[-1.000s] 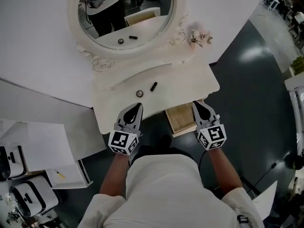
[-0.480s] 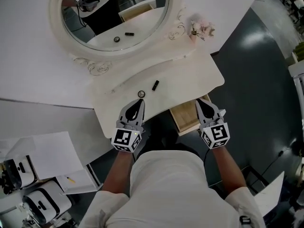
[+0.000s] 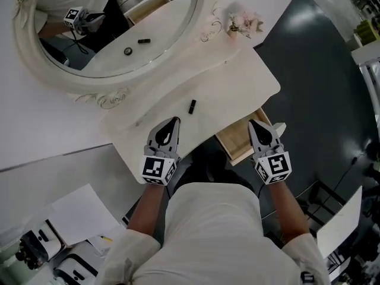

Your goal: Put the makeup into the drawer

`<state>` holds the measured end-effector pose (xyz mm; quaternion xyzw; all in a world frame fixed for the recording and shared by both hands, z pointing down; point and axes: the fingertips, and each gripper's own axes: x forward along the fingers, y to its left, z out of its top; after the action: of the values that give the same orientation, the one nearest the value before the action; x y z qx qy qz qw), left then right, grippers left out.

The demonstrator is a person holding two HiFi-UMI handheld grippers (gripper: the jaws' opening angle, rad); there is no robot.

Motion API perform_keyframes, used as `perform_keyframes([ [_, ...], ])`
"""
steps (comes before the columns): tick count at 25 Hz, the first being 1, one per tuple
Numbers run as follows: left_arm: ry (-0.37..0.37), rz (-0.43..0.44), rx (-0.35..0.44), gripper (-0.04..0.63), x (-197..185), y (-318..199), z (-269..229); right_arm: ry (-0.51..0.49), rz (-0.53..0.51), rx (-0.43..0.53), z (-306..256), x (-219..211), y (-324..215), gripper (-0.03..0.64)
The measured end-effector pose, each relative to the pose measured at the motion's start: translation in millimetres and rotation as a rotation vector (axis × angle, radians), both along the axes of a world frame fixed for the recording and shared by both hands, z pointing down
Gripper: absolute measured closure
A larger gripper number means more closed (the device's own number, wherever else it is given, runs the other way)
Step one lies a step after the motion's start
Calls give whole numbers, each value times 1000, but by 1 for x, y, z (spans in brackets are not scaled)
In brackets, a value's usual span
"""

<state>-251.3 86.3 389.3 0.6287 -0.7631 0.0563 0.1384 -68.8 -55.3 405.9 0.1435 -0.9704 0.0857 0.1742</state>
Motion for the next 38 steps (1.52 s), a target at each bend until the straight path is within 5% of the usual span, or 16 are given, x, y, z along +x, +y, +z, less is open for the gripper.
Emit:
perform_keyframes([
  [13, 95, 189, -254, 574, -11, -43, 128, 146, 109, -83, 57, 3, 4, 592],
  [16, 113, 206, -299, 495, -15, -51, 154, 167, 112, -106, 71, 1, 14, 594],
  [25, 141, 260, -436, 446, -16, -63, 219, 205, 153, -173, 98, 3, 32, 593],
  [38, 137, 267, -749, 390, -12, -59, 313, 233, 200, -217, 118, 17, 37, 593],
])
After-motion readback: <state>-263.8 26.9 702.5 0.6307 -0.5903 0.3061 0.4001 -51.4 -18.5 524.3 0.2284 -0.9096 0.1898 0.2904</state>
